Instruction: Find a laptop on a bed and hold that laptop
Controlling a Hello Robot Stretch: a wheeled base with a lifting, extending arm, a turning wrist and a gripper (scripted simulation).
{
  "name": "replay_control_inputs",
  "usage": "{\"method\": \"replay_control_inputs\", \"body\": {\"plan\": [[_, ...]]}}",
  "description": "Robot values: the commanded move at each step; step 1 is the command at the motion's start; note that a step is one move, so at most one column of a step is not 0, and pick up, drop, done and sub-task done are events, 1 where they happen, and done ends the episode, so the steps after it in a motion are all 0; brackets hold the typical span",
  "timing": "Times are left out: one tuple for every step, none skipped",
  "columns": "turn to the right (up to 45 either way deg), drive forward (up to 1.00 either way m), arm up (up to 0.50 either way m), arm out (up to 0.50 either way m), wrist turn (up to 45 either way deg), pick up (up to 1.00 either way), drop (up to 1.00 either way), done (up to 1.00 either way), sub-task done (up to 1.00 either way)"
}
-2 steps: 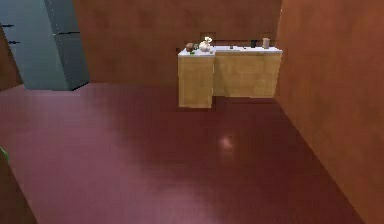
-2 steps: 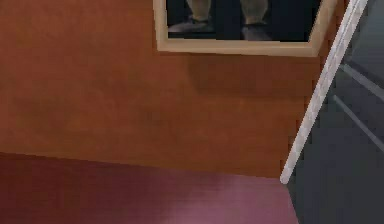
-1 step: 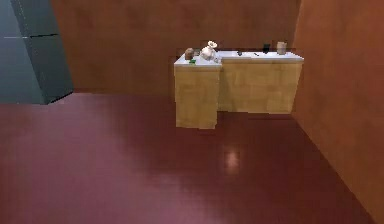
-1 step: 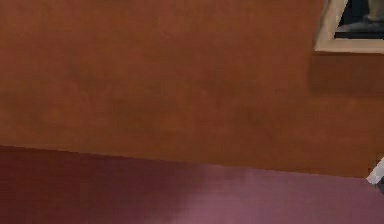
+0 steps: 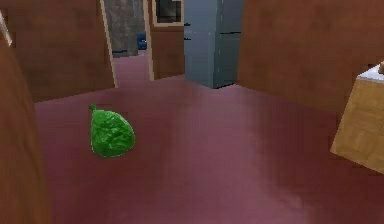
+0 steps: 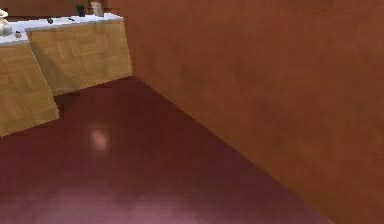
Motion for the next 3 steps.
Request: {"method": "replay_control_inputs", "body": {"plan": [[-6.0,0.00,0.00,0.00,0.0,0.00,0.00,0.00,0.00],[0.0,0.05,0.00,0.00,0.0,0.00,0.00,0.00,0.00],[9.0,0.00,0.00,0.00,0.0,0.00,0.00,0.00,0.00]]}}
